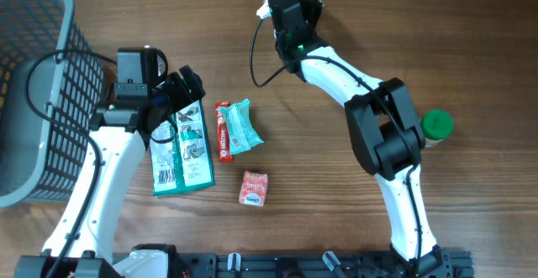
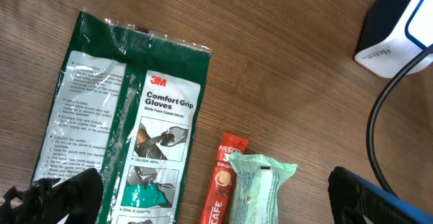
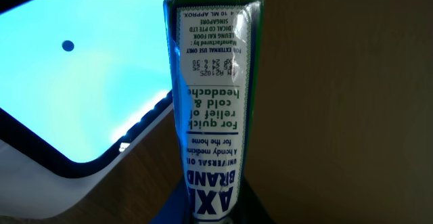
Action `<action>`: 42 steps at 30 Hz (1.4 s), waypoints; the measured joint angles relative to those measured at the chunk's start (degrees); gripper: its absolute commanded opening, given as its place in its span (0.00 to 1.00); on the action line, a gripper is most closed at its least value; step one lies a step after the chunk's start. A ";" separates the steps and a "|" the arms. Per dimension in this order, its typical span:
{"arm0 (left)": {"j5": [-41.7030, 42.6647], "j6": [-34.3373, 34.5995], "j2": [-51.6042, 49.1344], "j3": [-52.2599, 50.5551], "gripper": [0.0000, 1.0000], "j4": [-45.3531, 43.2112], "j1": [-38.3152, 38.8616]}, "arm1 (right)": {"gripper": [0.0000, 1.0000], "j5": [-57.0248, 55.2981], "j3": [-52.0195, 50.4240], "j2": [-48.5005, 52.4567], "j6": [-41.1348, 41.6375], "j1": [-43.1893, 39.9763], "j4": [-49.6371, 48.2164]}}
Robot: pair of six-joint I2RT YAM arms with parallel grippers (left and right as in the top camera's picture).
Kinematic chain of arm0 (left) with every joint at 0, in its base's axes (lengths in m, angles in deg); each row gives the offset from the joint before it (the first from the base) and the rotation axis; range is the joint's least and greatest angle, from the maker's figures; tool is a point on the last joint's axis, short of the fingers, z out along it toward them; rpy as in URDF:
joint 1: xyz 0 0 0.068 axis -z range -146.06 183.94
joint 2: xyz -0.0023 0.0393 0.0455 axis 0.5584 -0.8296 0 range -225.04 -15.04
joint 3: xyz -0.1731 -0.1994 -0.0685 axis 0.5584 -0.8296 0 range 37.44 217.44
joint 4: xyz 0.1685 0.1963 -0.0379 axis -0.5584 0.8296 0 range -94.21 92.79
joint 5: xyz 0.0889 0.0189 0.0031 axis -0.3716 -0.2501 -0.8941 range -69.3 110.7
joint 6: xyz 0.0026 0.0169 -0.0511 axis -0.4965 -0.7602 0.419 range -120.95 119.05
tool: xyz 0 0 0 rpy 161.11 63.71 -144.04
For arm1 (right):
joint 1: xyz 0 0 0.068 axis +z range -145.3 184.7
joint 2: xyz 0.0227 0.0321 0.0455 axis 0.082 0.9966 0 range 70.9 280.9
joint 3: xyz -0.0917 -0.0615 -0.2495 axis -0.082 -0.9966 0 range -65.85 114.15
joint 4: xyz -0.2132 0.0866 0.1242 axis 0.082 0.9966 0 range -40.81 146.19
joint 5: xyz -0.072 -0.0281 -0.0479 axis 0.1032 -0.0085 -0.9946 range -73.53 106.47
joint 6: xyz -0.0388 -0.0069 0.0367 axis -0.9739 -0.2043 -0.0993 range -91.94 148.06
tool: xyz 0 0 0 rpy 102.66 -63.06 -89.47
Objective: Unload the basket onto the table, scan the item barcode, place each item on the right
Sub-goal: 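Carry the Axe box right and lower it beside the bottle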
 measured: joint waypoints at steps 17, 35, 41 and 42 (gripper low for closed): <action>-0.02 0.00 0.00 0.00 1.00 -0.02 0.00 | 0.04 10.71 -0.28 -21.42 31.52 0.81 42.38; -0.02 0.00 0.00 0.00 1.00 0.02 0.00 | 0.05 36.72 -15.78 -35.60 74.97 -15.34 75.69; -0.02 0.00 0.00 0.00 1.00 -0.02 0.00 | 0.05 37.35 -30.01 -35.58 77.70 -16.72 62.53; -0.02 0.00 0.00 0.00 1.00 0.00 0.00 | 0.05 37.38 -31.85 -35.58 77.88 -16.79 60.78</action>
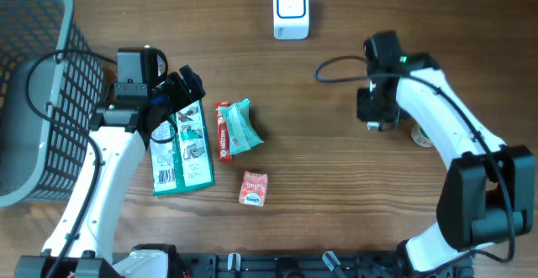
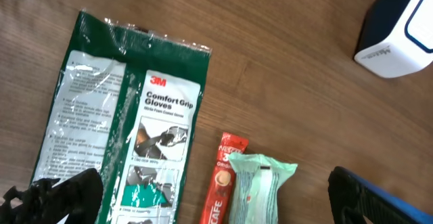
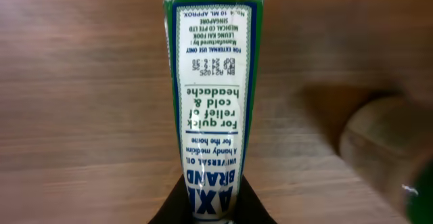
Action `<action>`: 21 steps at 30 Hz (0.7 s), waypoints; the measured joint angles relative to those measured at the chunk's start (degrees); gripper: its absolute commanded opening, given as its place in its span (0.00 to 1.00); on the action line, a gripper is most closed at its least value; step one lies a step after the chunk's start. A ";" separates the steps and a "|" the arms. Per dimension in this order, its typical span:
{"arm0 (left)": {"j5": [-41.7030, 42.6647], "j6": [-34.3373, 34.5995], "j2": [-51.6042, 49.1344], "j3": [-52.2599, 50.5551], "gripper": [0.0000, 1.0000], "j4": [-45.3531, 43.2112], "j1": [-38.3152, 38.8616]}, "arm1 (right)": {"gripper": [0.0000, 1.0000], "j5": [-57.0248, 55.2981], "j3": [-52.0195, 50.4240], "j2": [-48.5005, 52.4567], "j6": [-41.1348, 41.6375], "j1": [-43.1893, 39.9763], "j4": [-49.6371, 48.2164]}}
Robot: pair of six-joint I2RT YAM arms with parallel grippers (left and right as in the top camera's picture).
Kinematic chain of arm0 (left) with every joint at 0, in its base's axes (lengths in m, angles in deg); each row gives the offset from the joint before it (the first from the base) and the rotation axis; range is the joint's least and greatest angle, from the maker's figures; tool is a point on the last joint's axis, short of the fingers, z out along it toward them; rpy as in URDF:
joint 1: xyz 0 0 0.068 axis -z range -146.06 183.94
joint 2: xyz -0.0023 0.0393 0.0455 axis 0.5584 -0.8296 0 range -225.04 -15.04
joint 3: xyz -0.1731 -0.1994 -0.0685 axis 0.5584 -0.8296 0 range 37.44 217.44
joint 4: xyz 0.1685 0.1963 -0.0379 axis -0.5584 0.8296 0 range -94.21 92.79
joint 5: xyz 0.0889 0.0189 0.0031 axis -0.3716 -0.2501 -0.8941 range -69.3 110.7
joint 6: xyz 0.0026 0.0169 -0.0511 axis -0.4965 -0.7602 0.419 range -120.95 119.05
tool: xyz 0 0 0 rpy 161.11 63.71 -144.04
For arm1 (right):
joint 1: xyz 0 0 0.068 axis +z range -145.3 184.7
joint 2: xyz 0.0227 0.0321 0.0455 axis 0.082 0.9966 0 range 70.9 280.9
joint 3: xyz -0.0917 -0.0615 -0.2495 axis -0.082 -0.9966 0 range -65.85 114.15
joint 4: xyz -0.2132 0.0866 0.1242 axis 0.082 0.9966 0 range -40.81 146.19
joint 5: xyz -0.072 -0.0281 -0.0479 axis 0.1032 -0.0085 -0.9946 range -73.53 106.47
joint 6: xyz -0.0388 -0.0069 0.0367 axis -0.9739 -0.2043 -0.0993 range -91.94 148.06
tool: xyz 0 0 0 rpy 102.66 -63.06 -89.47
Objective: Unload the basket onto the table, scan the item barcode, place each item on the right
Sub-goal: 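Carry the Axe box right and lower it beside the bottle, then release the Axe box and lift the right gripper away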
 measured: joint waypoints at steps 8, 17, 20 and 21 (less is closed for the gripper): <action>0.02 0.00 0.00 0.00 1.00 0.00 0.00 | 0.08 0.20 -7.28 0.07 0.42 0.02 -5.86; 0.02 0.00 0.00 0.00 1.00 0.00 0.00 | 0.08 0.20 -7.30 0.07 0.42 0.02 -5.62; 0.02 0.00 0.00 0.00 1.00 0.00 0.00 | 0.08 0.22 -7.30 0.07 0.42 0.02 -5.57; 0.02 0.00 0.00 0.00 1.00 0.00 0.00 | 0.08 0.20 -7.30 0.07 0.42 0.00 -5.57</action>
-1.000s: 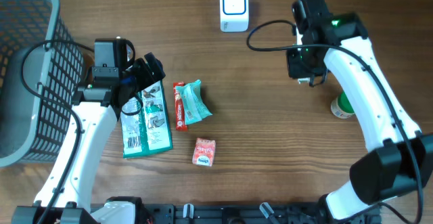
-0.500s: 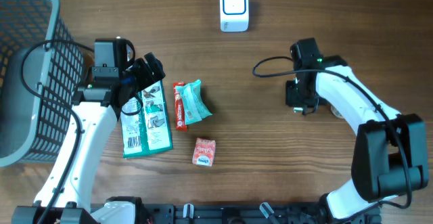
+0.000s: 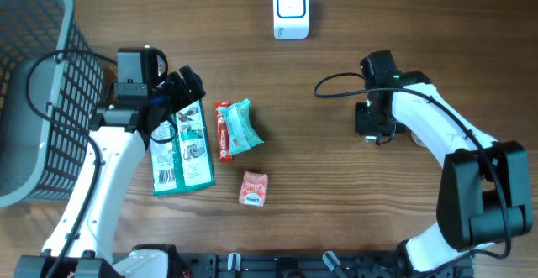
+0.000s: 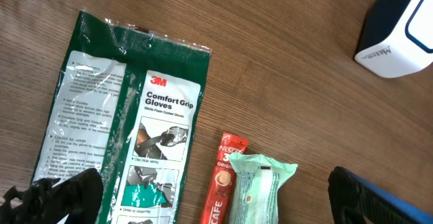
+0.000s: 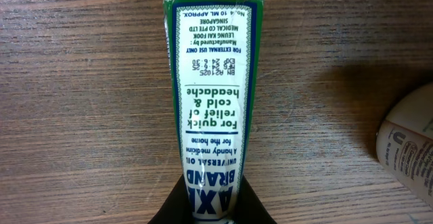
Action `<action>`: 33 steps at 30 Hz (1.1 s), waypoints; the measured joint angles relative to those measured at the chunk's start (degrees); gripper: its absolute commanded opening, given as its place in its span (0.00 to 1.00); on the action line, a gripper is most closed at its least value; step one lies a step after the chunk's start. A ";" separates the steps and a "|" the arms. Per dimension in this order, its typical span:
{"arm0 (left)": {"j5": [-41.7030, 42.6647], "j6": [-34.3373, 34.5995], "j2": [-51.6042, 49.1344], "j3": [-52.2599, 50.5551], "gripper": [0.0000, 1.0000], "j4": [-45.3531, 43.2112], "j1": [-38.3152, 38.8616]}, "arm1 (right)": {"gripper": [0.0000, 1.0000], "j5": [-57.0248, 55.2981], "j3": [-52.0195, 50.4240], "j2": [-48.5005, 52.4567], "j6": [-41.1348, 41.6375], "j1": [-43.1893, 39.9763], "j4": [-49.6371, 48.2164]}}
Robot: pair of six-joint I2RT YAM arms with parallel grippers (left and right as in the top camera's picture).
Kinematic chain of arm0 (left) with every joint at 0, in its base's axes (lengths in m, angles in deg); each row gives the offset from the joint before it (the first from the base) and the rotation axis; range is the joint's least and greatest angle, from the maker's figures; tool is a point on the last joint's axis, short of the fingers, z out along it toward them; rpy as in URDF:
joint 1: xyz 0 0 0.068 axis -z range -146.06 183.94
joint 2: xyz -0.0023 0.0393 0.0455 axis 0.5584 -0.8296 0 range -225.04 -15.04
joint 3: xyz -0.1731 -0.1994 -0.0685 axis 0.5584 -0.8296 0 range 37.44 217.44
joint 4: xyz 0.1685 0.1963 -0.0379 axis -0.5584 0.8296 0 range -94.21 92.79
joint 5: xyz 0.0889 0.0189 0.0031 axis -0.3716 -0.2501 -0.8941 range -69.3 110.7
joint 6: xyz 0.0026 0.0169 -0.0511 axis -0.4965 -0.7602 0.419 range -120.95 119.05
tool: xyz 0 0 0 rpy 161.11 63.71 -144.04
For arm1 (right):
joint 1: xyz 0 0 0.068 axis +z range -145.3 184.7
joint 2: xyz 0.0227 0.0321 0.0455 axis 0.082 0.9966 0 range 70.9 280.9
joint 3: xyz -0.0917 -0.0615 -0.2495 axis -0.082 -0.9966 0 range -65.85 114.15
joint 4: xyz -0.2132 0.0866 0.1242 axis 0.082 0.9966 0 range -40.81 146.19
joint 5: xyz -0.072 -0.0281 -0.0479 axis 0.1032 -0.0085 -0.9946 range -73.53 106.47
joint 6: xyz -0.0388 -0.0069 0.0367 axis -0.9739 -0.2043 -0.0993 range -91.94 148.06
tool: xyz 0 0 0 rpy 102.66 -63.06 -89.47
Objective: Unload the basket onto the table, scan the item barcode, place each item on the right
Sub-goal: 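Release the Axe box and lift the right gripper away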
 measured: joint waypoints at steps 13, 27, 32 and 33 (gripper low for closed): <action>0.00 0.00 0.00 0.00 1.00 0.00 0.00 | 0.60 0.39 0.00 0.00 0.31 0.02 0.04; -0.02 0.00 0.00 0.00 1.00 0.00 0.00 | 0.72 4.52 7.43 -0.70 0.31 0.00 2.51; 0.00 0.00 0.00 0.00 1.00 0.00 0.00 | 1.00 14.64 11.82 -5.33 6.10 0.02 -1.77; -0.02 0.00 0.00 0.00 1.00 0.00 0.00 | 1.00 16.11 11.82 -5.70 7.41 0.02 -2.43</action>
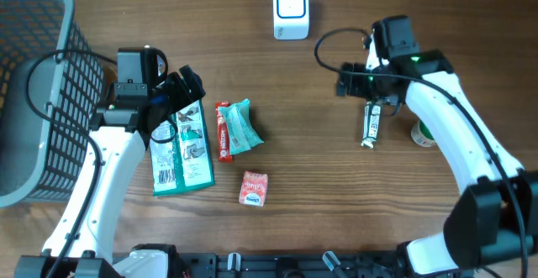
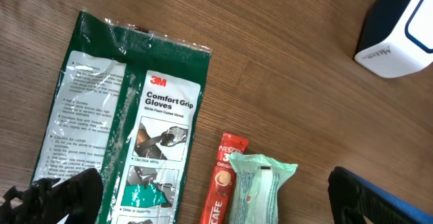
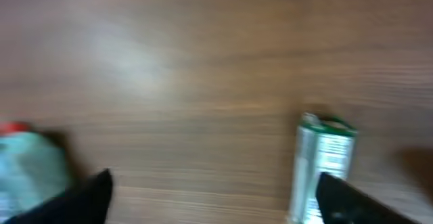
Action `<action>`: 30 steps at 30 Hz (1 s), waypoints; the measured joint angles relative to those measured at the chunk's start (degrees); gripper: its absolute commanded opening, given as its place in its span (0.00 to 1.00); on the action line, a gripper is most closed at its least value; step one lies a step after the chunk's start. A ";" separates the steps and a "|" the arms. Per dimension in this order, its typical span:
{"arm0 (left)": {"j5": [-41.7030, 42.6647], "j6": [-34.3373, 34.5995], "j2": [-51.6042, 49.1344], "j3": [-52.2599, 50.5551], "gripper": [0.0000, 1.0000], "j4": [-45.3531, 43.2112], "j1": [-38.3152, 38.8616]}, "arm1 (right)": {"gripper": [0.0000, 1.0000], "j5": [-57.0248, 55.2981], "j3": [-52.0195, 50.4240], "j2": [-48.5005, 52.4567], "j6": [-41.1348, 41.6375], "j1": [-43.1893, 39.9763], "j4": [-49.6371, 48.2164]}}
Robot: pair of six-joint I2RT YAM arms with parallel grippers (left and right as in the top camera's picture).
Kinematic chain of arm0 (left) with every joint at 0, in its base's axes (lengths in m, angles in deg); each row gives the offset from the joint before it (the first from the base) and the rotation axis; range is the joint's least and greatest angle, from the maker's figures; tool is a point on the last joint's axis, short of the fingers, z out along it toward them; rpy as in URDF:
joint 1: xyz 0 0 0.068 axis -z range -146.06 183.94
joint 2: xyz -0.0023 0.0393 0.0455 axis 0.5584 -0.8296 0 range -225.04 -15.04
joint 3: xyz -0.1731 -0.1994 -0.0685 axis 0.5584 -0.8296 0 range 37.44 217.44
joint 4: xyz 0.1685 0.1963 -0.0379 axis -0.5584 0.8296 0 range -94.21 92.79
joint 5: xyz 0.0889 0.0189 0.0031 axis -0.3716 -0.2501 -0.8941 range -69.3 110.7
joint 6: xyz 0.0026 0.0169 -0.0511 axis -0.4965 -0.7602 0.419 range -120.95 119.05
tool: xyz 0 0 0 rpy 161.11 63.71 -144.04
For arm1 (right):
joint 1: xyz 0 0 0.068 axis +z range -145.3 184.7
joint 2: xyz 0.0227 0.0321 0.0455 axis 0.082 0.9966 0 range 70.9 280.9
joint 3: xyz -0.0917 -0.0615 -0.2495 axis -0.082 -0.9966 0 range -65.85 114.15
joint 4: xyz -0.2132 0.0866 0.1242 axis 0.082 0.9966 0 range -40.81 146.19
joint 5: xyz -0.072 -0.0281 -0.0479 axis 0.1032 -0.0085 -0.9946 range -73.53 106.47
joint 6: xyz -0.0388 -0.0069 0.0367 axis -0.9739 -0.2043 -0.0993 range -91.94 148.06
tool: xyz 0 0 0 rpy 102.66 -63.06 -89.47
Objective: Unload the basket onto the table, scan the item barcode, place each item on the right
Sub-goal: 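Release the Axe box and lift the right gripper away, then reach the right gripper toward the light green wipes pack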
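The white barcode scanner [image 1: 291,9] stands at the table's far edge, also in the left wrist view [image 2: 399,28]. A narrow green medicine box [image 1: 370,122] lies flat on the wood, blurred in the right wrist view [image 3: 323,163]. My right gripper [image 1: 346,85] hovers open up and left of it, and its jaws [image 3: 216,197] stand wide apart with nothing between them. My left gripper [image 1: 181,93] is open above the green gloves packet [image 2: 128,129], next to a red coffee stick [image 2: 222,180] and a pale green tissue pack [image 2: 258,183].
A grey wire basket [image 1: 34,85] fills the left edge. A small red box [image 1: 254,188] lies near the front middle. A green-capped bottle [image 1: 424,133] lies just right of the medicine box. The scanner's cable runs past the right arm.
My right gripper has let go of the medicine box, which now lies on the table. The gripper stands open, higher and to the left of it. The left arm has not moved.
My right gripper held the medicine box up to the scanner's screen. Then it held the box over the table's right side, then low by the bottle. Now the box lies there and the gripper is open. The left arm stayed still throughout.
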 measured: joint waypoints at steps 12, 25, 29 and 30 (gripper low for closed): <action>0.02 0.00 0.00 0.00 1.00 0.00 0.00 | 0.44 8.46 -12.90 0.20 6.51 2.95 -16.00; 0.02 0.00 0.00 0.00 1.00 0.02 0.00 | 0.40 3.58 -23.52 4.98 6.95 3.93 -27.06; 0.00 0.00 0.00 0.00 1.00 0.00 0.00 | 0.38 -1.29 -22.95 4.98 6.95 3.87 -24.55; 0.02 0.00 0.00 0.00 1.00 0.02 0.00 | 0.38 -3.02 -22.82 4.90 6.95 3.85 -23.74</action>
